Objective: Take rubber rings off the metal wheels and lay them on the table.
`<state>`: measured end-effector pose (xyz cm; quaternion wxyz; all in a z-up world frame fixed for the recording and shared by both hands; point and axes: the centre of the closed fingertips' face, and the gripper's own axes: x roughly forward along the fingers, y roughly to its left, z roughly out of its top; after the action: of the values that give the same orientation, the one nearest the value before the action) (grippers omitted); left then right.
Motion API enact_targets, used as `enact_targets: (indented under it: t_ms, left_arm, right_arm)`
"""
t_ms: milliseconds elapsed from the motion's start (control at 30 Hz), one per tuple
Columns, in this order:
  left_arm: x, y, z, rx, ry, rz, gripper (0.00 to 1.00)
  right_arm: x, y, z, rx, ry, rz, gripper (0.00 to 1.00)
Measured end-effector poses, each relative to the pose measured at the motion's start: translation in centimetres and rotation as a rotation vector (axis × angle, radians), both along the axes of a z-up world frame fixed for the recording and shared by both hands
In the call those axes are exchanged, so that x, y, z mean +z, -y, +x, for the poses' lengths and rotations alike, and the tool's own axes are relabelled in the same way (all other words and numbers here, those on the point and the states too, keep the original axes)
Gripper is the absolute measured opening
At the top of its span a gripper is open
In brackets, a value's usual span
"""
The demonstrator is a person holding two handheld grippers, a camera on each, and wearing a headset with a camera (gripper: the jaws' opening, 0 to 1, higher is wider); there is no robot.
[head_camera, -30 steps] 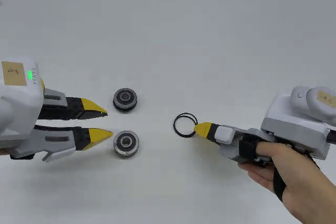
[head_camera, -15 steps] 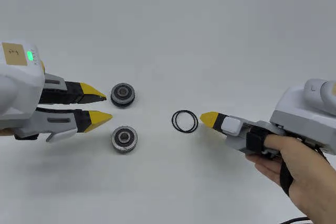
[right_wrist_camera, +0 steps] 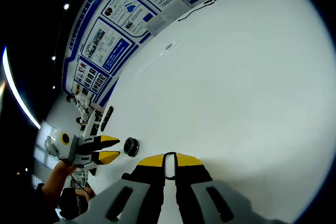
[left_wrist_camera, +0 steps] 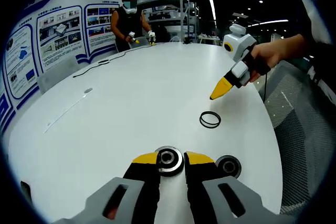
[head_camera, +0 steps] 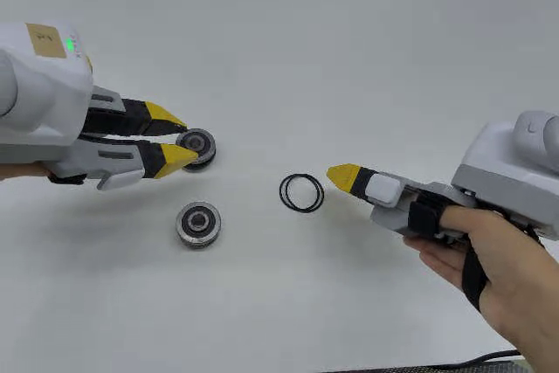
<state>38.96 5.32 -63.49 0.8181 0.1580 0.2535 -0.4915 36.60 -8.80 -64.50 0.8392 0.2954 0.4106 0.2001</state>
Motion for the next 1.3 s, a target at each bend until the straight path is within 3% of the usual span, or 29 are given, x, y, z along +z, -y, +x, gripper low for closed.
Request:
enact_targets:
  t_ms: [200,400,700,867,1100,1300]
  left_arm:
    - [-0.8,-0.1,0.5,-0.005,-0.012,0.009,0.18]
    - [-1.1,0.3,0.8,0.008,-0.042,-0.021,0.17]
    - [-1.5,0.4,0.9,0.006,-0.047,-0.021,0.15]
    - [-1.7,0.5,0.7,-0.025,-0.015,0.003,0.15]
    - [-1.7,0.3,0.7,-0.042,-0.017,-0.001,0.14]
    - [-1.8,0.2,0.9,-0.078,0.028,0.010,0.14]
  right_arm:
    - [-0.3,0.1,0.1,-0.004,-0.005,-0.004,0.07]
    - [0.0,-0.3,0.6,0.000,-0.001,0.009,0.07]
    - [0.3,-0.8,1.1,0.004,0.009,0.021,0.07]
    - [0.3,-0.9,1.0,0.006,0.008,0.022,0.07]
    - [0.6,-1.0,1.2,0.005,0.015,0.030,0.07]
    - [0.8,-1.4,1.2,0.012,0.016,0.039,0.07]
